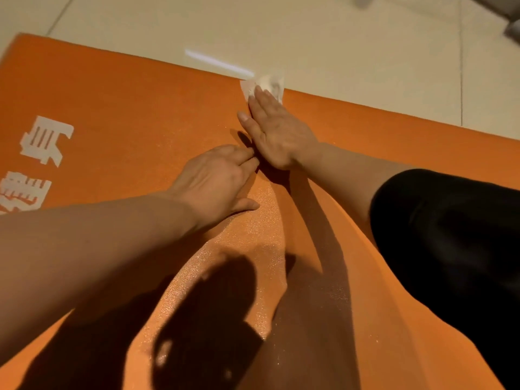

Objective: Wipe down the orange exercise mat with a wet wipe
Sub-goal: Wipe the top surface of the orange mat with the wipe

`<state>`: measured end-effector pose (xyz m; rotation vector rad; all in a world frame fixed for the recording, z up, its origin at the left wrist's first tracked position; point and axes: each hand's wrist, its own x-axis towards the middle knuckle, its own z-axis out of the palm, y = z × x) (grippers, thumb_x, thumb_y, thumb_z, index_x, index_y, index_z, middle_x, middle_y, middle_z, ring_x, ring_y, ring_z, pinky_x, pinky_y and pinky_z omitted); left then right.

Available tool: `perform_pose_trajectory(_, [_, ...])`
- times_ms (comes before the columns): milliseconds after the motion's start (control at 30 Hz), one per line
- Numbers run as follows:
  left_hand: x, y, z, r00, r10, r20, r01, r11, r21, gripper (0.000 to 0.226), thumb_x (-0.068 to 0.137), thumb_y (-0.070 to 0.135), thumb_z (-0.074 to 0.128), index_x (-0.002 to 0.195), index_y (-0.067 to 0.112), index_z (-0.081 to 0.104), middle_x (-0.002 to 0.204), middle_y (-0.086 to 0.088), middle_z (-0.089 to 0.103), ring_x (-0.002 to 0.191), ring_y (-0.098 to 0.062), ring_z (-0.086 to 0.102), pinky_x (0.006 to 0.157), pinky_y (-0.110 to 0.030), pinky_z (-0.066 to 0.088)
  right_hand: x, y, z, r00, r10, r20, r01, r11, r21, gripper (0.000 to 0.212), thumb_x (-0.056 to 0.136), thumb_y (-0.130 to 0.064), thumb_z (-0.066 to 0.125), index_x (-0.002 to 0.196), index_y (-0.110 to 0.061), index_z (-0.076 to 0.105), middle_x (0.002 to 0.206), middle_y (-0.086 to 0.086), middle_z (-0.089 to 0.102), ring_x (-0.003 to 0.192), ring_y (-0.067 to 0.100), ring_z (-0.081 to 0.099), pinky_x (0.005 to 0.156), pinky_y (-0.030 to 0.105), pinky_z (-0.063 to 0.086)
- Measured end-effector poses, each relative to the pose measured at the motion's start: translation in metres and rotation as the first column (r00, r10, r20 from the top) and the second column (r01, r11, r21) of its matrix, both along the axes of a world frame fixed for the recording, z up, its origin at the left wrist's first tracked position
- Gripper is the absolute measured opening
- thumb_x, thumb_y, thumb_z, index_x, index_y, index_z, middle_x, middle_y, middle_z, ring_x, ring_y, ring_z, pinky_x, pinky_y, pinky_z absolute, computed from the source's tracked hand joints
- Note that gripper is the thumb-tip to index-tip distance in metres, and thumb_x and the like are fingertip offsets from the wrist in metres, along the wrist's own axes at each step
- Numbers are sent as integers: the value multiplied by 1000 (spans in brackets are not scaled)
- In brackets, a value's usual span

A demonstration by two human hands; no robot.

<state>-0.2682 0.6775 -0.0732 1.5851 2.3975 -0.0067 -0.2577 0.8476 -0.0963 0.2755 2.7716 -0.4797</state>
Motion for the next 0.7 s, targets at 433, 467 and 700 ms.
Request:
perform_pose_trajectory(433, [14,37,-11,996,-42,73,55,979,-195,95,90,58,51,154,13,-2,161,-7,-10,149,-17,-2,118,-27,4,84,95,-2,959,-282,-4,279,945,171,66,103,-49,8,155,-10,1,163,6,-7,149,15,-8,120,31,-7])
perform_pose_trajectory(467, [15,37,-11,997,-44,69,58,976,-210,95,90,58,50,154,13,-3,161,-7,-10,149,-18,-2,118,-27,3,93,103,-2,948,-319,-1,314,932,182,66,103,-49,8,155,-11,1,163,6,-7,149,15,-8,120,30,-7])
perform_pose_trajectory(700, [17,49,-6,998,-51,46,63,950,-307,97,90,56,52,153,9,-5,161,-10,-10,149,-20,-3,118,-29,3,83,83,-6,805,-589,-70,591,806,12,70,103,-51,10,154,-5,1,162,12,-5,150,20,-7,121,34,-6])
